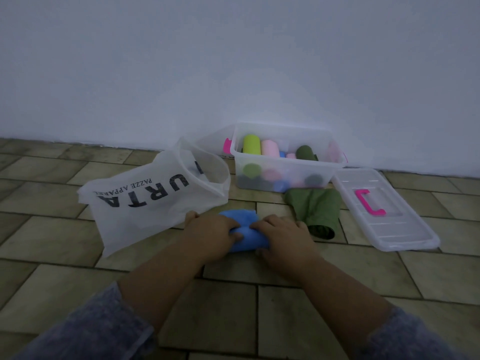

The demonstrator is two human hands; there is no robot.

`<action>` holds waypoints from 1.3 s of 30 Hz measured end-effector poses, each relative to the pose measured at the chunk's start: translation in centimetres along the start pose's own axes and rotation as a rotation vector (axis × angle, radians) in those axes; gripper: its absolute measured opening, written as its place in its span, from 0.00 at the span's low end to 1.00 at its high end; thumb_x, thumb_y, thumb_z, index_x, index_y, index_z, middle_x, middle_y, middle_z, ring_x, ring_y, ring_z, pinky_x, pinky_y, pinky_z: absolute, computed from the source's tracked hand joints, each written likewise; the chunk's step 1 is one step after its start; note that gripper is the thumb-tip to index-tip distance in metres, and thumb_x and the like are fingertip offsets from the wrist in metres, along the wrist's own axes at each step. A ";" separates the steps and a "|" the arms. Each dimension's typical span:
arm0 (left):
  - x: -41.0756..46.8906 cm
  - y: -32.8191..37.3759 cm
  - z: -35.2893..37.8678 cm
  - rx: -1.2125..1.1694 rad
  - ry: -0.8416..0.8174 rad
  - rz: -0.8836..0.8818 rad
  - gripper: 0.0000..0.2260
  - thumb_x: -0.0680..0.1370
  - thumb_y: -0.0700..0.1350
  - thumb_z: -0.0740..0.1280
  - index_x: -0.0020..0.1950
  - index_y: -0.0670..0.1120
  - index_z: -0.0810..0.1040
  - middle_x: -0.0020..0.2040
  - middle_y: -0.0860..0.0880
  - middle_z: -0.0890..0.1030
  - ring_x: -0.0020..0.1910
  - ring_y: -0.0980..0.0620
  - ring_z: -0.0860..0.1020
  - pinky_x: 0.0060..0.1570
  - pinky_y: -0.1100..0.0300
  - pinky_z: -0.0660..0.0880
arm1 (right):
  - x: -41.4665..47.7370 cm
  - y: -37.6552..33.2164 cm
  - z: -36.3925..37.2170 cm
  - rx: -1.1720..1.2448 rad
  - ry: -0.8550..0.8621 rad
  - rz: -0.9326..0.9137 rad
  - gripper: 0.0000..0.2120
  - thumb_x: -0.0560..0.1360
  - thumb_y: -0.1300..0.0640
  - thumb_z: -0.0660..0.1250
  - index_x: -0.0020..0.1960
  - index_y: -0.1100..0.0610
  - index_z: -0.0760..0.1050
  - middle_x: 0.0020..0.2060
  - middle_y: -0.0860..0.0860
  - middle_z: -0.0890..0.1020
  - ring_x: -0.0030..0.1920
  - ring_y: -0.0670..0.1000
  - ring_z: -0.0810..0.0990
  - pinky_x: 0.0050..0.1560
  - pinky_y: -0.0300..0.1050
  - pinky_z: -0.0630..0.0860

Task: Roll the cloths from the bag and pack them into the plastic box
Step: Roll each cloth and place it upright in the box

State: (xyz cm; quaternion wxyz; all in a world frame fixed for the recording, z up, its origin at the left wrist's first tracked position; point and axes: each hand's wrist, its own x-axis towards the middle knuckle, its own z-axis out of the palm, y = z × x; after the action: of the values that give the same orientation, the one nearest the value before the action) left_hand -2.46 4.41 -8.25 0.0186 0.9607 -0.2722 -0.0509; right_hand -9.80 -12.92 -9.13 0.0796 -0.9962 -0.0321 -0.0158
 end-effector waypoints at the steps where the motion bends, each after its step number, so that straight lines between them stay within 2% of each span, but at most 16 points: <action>1: -0.2 -0.2 0.1 -0.002 0.074 -0.034 0.19 0.77 0.63 0.53 0.63 0.58 0.71 0.59 0.51 0.75 0.56 0.50 0.73 0.52 0.49 0.60 | 0.3 -0.1 -0.2 -0.010 -0.027 0.022 0.23 0.71 0.42 0.63 0.65 0.40 0.65 0.60 0.46 0.72 0.60 0.52 0.71 0.58 0.53 0.63; 4: -1.3 -0.1 0.6 -0.302 0.296 -0.237 0.24 0.75 0.63 0.59 0.68 0.53 0.66 0.61 0.46 0.68 0.53 0.48 0.73 0.49 0.52 0.68 | 0.9 -0.4 -1.1 -0.032 -0.145 0.124 0.17 0.73 0.38 0.57 0.57 0.45 0.70 0.50 0.48 0.77 0.51 0.51 0.74 0.52 0.54 0.64; 8: -1.4 2.1 1.4 -0.872 0.032 -0.415 0.33 0.76 0.55 0.65 0.76 0.49 0.53 0.71 0.40 0.63 0.62 0.43 0.72 0.55 0.52 0.71 | 0.7 -0.6 -1.6 0.091 -0.272 0.245 0.16 0.76 0.39 0.57 0.49 0.50 0.72 0.45 0.50 0.78 0.44 0.51 0.73 0.42 0.45 0.64; 11: -1.1 3.5 2.1 -0.962 0.063 -0.465 0.36 0.76 0.51 0.66 0.77 0.46 0.50 0.73 0.41 0.62 0.66 0.43 0.69 0.54 0.57 0.68 | 0.1 -1.3 -1.8 0.316 -0.334 0.252 0.14 0.76 0.44 0.61 0.43 0.54 0.73 0.42 0.53 0.77 0.44 0.52 0.74 0.37 0.43 0.64; 13: -1.0 3.9 2.0 -1.010 0.111 -0.496 0.35 0.77 0.50 0.65 0.77 0.47 0.48 0.74 0.42 0.61 0.67 0.43 0.69 0.52 0.58 0.67 | -0.7 -1.6 -1.9 0.481 -0.351 0.259 0.14 0.76 0.47 0.63 0.50 0.57 0.77 0.44 0.54 0.79 0.44 0.51 0.75 0.40 0.43 0.66; 15: -0.9 4.1 2.0 -1.178 0.153 -0.488 0.31 0.79 0.49 0.63 0.77 0.50 0.51 0.72 0.43 0.65 0.62 0.45 0.72 0.52 0.55 0.70 | -1.7 -2.0 -1.8 0.602 -0.381 0.234 0.12 0.76 0.48 0.64 0.49 0.56 0.78 0.41 0.50 0.79 0.40 0.49 0.76 0.37 0.42 0.68; 18: -1.1 4.5 1.9 -1.508 0.196 -0.543 0.20 0.79 0.45 0.64 0.69 0.53 0.65 0.64 0.44 0.73 0.53 0.47 0.75 0.50 0.50 0.75 | -2.6 -2.2 -1.5 0.763 -0.332 0.261 0.07 0.73 0.48 0.67 0.43 0.51 0.76 0.36 0.46 0.78 0.34 0.42 0.76 0.34 0.37 0.70; 20: -1.1 4.9 1.7 -1.779 0.147 -0.657 0.11 0.77 0.43 0.66 0.59 0.52 0.71 0.56 0.44 0.77 0.50 0.43 0.78 0.46 0.45 0.78 | -2.6 -1.8 -1.7 0.945 -0.225 0.370 0.10 0.70 0.48 0.71 0.45 0.53 0.75 0.40 0.48 0.80 0.38 0.42 0.78 0.36 0.37 0.71; 22: -0.9 5.4 1.5 -1.896 0.097 -0.693 0.09 0.75 0.41 0.68 0.53 0.51 0.73 0.52 0.43 0.78 0.48 0.40 0.79 0.43 0.45 0.79 | -2.4 -1.1 -1.8 1.130 -0.205 0.452 0.16 0.69 0.50 0.73 0.51 0.55 0.73 0.47 0.52 0.82 0.46 0.48 0.80 0.43 0.43 0.74; 24: -0.4 5.8 1.0 -1.876 0.106 -0.675 0.10 0.73 0.40 0.69 0.50 0.51 0.74 0.52 0.42 0.78 0.48 0.40 0.79 0.42 0.46 0.79 | -2.1 -0.5 -2.2 1.197 -0.259 0.436 0.17 0.69 0.55 0.74 0.54 0.54 0.72 0.49 0.54 0.83 0.47 0.50 0.82 0.46 0.47 0.76; 28: 1.9 6.1 -2.0 -1.618 0.215 -0.472 0.11 0.71 0.42 0.72 0.49 0.52 0.74 0.54 0.45 0.77 0.50 0.44 0.77 0.51 0.43 0.78 | -0.7 1.7 -4.4 1.347 -0.239 0.384 0.15 0.66 0.58 0.74 0.50 0.57 0.75 0.43 0.56 0.83 0.42 0.52 0.82 0.39 0.46 0.75; 32: 6.3 5.6 -6.1 -1.369 0.357 -0.134 0.14 0.74 0.48 0.69 0.58 0.52 0.73 0.60 0.46 0.76 0.56 0.49 0.75 0.57 0.53 0.73 | 2.3 4.9 -8.7 1.587 -0.155 0.330 0.17 0.64 0.59 0.71 0.51 0.60 0.76 0.43 0.56 0.83 0.42 0.53 0.82 0.39 0.45 0.79; 34: 8.9 5.0 -8.2 -1.155 0.546 -0.072 0.16 0.76 0.50 0.66 0.63 0.49 0.73 0.63 0.46 0.72 0.58 0.52 0.72 0.57 0.63 0.67 | 4.7 6.3 -11.3 1.636 -0.070 0.304 0.15 0.66 0.58 0.69 0.51 0.61 0.76 0.43 0.57 0.83 0.40 0.52 0.83 0.34 0.44 0.79; 35: 10.3 4.5 -8.8 -0.996 0.604 -0.070 0.18 0.77 0.51 0.65 0.66 0.48 0.71 0.66 0.46 0.69 0.61 0.50 0.71 0.60 0.61 0.65 | 6.0 7.1 -12.4 1.643 0.005 0.320 0.13 0.69 0.59 0.68 0.53 0.61 0.76 0.44 0.58 0.83 0.39 0.52 0.84 0.32 0.44 0.80; 36: 11.5 4.1 -9.1 -0.819 0.589 -0.088 0.21 0.77 0.52 0.63 0.69 0.48 0.68 0.70 0.46 0.65 0.66 0.49 0.68 0.64 0.57 0.63 | 7.4 7.7 -13.3 1.629 0.092 0.368 0.11 0.72 0.60 0.66 0.54 0.62 0.75 0.47 0.59 0.82 0.40 0.54 0.84 0.32 0.46 0.80; 39: 13.8 3.4 -8.6 -0.399 0.256 -0.173 0.28 0.79 0.58 0.56 0.76 0.48 0.56 0.78 0.46 0.50 0.76 0.45 0.52 0.72 0.45 0.50 | 11.8 9.5 -14.2 1.309 0.291 0.577 0.06 0.76 0.62 0.64 0.51 0.63 0.74 0.52 0.62 0.79 0.46 0.58 0.82 0.38 0.53 0.81</action>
State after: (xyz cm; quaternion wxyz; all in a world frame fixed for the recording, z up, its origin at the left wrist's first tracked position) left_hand 8.38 -5.71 -0.74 0.2378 0.9564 -0.1687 0.0170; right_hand 2.21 -23.81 3.83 0.6633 -0.7013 0.2396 -0.1040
